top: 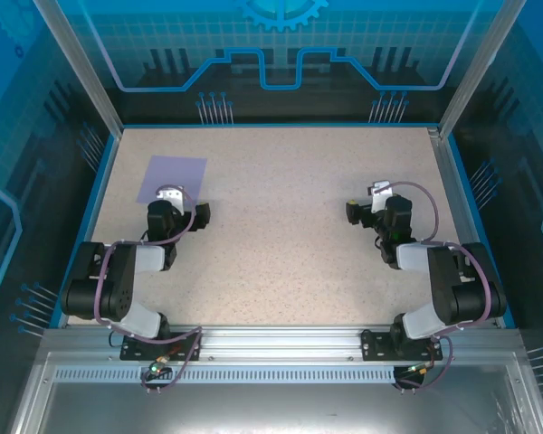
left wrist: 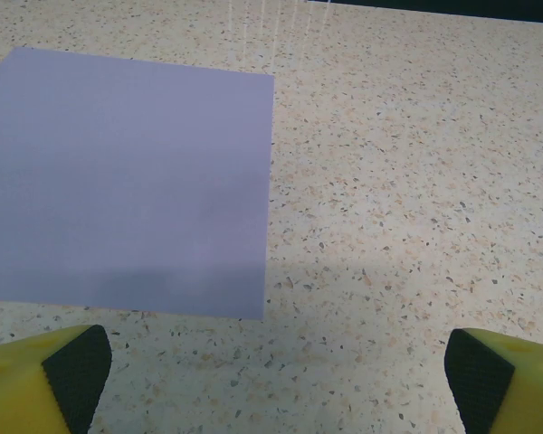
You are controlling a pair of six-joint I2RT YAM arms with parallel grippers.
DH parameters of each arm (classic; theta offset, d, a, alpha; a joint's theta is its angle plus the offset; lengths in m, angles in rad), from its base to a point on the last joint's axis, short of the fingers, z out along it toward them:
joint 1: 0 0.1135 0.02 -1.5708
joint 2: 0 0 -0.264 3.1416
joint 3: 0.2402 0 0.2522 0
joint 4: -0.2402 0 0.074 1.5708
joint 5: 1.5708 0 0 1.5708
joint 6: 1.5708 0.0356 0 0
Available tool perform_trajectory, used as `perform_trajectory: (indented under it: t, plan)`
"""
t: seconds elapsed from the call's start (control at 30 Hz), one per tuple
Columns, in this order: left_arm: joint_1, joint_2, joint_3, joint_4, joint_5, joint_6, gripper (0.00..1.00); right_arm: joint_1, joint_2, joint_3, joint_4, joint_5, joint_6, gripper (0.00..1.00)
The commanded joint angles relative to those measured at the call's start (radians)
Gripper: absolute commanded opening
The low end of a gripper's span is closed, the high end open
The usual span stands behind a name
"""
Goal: Fold a paper plane with a square sheet of paper (pick it up from the middle)
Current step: Move the square sheet of paper to the center of the table.
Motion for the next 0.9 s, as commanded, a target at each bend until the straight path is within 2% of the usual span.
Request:
perform_trajectory:
  t: [0.0, 0.77, 0.87]
  plan:
    - [0.005, -0.007, 0.009, 0.034, 0.021, 0.011, 0.99, -0.023, 0.009, -0.002, 0.021, -0.024, -0.004, 0.99]
    - [0.005, -0.011, 0.008, 0.035, 0.01, 0.009, 0.99, -0.03, 0.007, -0.006, 0.025, -0.04, -0.004, 0.99]
    - [0.001, -0.067, 0.044, -0.065, -0.028, -0.004, 0.99, -0.027, -0.028, 0.0, -0.007, -0.038, -0.005, 0.99]
